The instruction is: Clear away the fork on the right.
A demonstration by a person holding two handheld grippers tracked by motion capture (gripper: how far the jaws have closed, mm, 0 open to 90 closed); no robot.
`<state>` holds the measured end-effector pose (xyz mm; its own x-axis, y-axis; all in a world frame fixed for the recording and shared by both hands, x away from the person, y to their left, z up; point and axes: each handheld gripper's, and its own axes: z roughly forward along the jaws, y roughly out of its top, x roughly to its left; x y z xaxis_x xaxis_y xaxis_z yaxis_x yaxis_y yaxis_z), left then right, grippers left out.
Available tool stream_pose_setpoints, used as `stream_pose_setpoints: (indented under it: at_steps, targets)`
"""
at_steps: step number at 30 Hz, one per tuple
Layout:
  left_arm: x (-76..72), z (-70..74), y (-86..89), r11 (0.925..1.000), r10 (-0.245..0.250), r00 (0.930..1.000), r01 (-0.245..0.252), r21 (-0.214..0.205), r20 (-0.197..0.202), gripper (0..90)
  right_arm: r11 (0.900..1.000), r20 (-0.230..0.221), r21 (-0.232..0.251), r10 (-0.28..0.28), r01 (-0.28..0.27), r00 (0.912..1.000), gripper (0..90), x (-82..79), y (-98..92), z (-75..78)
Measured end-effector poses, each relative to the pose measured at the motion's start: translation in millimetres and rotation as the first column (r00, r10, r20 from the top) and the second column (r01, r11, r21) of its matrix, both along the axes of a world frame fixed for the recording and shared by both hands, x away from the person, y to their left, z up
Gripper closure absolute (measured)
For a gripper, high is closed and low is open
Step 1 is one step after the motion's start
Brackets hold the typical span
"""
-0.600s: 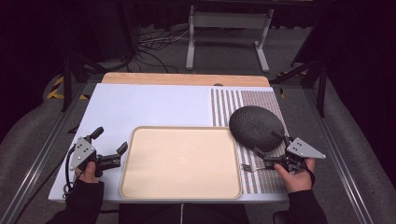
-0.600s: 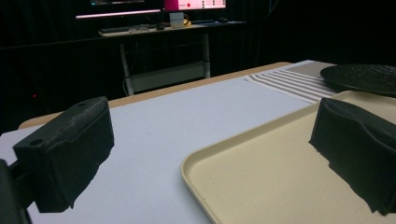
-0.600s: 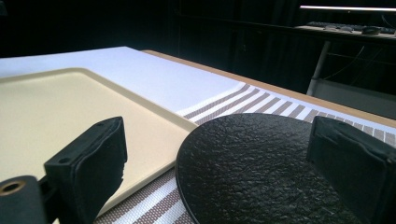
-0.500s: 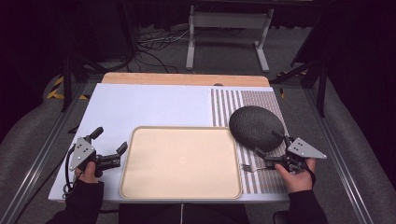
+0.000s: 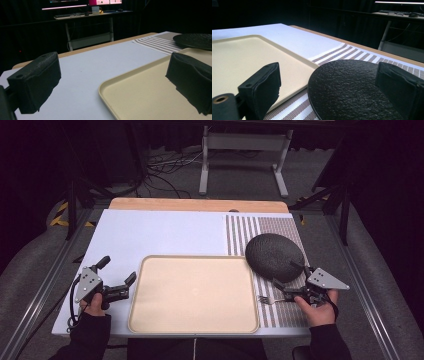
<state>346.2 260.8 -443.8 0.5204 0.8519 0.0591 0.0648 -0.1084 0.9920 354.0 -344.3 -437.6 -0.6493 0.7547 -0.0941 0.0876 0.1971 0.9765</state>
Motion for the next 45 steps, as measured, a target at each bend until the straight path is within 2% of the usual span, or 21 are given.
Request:
stream_pose_setpoints:
  at_steps: [7,12,19,25,31,32,33,34,35,38,40,41,45]
  targets:
    - [-0.4,0.1,0.6,1.0000,0.004,1.0000,-0.004,0.002,-0.002,0.2,0.9998,-0.003,0.018,0.008,-0.008,1.0000,7.3,1.6,-0.4,5.2]
    - [-0.6,0.3,-0.5,1.0000,0.005,1.0000,-0.005,0.007,-0.004,0.2,0.9994,-0.025,-0.007,0.035,-0.035,0.9991,7.8,4.7,3.8,13.6]
    - [-0.5,0.3,-0.2,0.9999,0.007,1.0000,-0.007,0.007,-0.004,0.2,0.9964,-0.057,-0.058,0.059,-0.062,0.9966,7.8,9.6,7.1,27.0]
    - [-0.6,0.4,-0.3,1.0000,0.007,1.0000,-0.007,0.007,-0.005,0.2,0.9836,-0.108,-0.143,0.096,-0.111,0.9896,8.1,14.7,11.0,40.0]
    - [-0.5,0.4,-0.3,0.9999,0.007,1.0000,-0.007,0.007,-0.005,0.2,0.9593,-0.150,-0.243,0.110,-0.144,0.9825,8.8,19.0,13.9,48.9]
    - [-0.5,0.4,-0.3,0.9999,0.007,1.0000,-0.007,0.007,-0.005,0.2,0.9593,-0.150,-0.243,0.110,-0.144,0.9825,8.8,19.0,13.9,48.9]
    - [-0.4,0.3,-0.4,1.0000,0.007,1.0000,-0.007,0.006,-0.004,0.2,0.9475,-0.167,-0.278,0.115,-0.158,0.9794,8.8,20.4,15.1,52.0]
    - [-0.4,0.3,-0.4,0.9999,0.007,1.0000,-0.007,0.008,-0.005,0.2,0.9408,-0.176,-0.297,0.115,-0.164,0.9777,8.8,21.0,15.7,53.4]
    - [-0.4,0.3,-0.4,0.9999,0.007,1.0000,-0.007,0.008,-0.005,0.2,0.9408,-0.176,-0.297,0.115,-0.164,0.9777,8.8,21.0,15.7,53.4]
    - [-0.3,0.3,-0.6,1.0000,0.005,1.0000,-0.005,0.007,-0.004,0.2,0.9149,-0.212,-0.354,0.123,-0.193,0.9694,8.8,22.9,18.1,57.1]
    - [-0.2,0.2,-0.6,1.0000,0.006,1.0000,-0.006,0.007,-0.004,0.2,0.9088,-0.222,-0.365,0.126,-0.202,0.9669,8.8,23.5,18.6,57.9]
    - [-0.2,0.2,-0.6,1.0000,0.006,1.0000,-0.006,0.007,-0.004,0.2,0.9088,-0.222,-0.365,0.126,-0.202,0.9669,8.8,23.5,18.6,57.9]
    - [-0.1,0.1,-0.9,1.0000,0.005,1.0000,-0.005,0.008,-0.003,0.2,0.8880,-0.252,-0.401,0.129,-0.225,0.9590,9.1,25.6,20.7,60.0]
